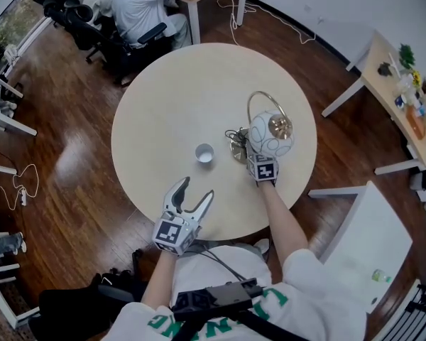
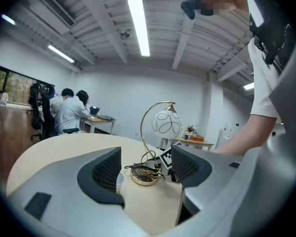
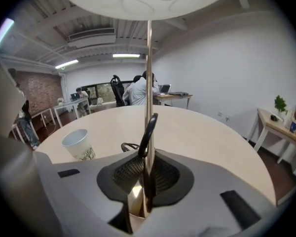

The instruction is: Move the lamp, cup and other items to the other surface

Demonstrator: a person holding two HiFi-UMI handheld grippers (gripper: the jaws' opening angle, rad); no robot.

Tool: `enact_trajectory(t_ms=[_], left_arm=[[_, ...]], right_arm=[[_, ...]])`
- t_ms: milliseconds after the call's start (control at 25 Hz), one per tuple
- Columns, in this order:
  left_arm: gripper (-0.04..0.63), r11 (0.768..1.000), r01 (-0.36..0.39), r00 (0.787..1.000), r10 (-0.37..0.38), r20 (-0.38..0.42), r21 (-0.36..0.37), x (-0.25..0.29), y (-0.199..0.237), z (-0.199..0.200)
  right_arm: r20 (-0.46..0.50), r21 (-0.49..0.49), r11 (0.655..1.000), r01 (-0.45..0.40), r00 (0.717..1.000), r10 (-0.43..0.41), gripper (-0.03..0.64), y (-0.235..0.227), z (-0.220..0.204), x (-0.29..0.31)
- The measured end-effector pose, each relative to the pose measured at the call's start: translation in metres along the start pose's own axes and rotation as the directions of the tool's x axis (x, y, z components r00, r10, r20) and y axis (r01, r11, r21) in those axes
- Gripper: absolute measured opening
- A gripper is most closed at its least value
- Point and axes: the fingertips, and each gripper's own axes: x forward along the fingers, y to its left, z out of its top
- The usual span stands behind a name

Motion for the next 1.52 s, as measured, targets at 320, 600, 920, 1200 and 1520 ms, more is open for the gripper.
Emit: enact_trajectory(t_ms=[320, 600, 920, 1200, 1520], left_arm=[[0.311, 0.999, -0.014, 1.000, 0.013, 0.017, 0.045, -0.009, 0.000, 0.002], [0.311, 0.997, 0.031, 0.999, -0.034, 0.037, 0.071, -0.004, -0.013, 0.014], [0.311, 0.967, 0.205, 0.975, -0.215, 0.057, 0.149, 0.038, -0.081, 0.040], [0.311, 0.916, 0.352, 0.927, -0.370, 0.066, 0.193, 0.060, -0.159, 0.058], [0.311, 0.866, 0.445, 0.884, -0.465, 0.045, 0.228, 0.072, -0.223, 0.047]], right_arm=[[0.088, 0.084, 0.996, 0.006, 0.996, -0.013, 0.241, -0.009, -0.015, -0.043], [0.268, 0.122, 0.992, 0.030, 0.962, -0.062, 0.241, -0.035, 0.034, -0.140], [0.469, 0.164, 0.986, 0.018, 0.878, -0.094, 0.241, -0.033, 0.077, -0.276], [0.592, 0.212, 0.972, 0.104, 0.777, -0.212, 0.267, -0.057, 0.084, -0.385], [0.521, 0.322, 0.896, 0.305, 0.734, -0.437, 0.371, -0.082, 0.023, -0.453]])
